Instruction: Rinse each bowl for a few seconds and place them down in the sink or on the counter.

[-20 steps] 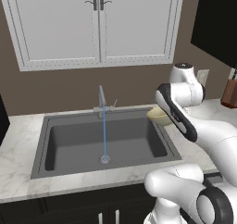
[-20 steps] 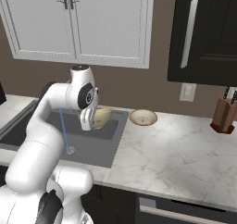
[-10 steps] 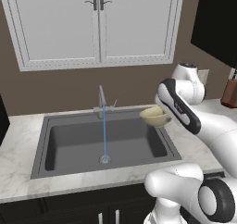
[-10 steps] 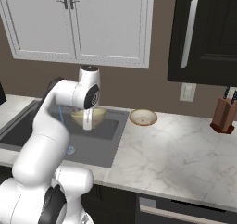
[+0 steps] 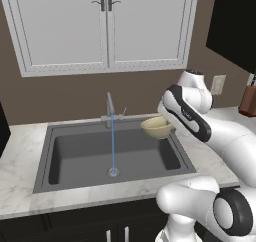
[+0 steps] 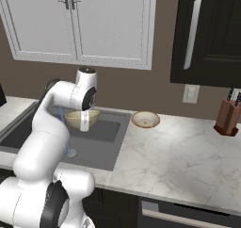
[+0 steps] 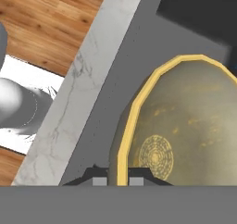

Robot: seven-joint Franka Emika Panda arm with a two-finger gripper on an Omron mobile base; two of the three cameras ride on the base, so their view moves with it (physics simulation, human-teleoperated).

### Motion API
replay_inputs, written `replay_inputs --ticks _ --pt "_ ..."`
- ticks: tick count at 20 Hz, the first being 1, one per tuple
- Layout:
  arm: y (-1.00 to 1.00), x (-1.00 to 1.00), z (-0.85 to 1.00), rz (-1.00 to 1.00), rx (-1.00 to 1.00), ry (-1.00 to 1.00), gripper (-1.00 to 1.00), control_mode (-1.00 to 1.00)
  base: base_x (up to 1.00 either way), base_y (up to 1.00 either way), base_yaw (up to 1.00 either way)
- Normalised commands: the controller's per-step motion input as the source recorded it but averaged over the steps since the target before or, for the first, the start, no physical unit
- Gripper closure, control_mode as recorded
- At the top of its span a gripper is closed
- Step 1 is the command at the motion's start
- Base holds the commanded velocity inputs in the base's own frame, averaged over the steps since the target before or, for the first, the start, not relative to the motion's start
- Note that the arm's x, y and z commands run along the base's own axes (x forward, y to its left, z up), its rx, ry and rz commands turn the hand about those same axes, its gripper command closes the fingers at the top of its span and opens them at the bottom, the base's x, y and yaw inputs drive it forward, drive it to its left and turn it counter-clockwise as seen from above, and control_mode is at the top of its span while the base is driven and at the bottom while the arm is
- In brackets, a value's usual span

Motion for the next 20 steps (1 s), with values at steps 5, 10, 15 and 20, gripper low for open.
replay_inputs --ticks 5,10,15,20 --pt "0.21 0.07 -0.15 0.11 0.06 0.0 1.0 -1.0 0.0 0.0 0.0" --pt "0.19 0.12 -0.19 0.11 0.08 0.01 1.0 -1.0 0.0 0.0 0.0" --pt "0.21 0.12 -0.19 0.1 0.06 0.0 1.0 -1.0 0.0 0.0 0.0" --pt "0.24 0.11 -0.15 0.1 0.03 0.0 1.0 -1.0 0.0 0.0 0.0"
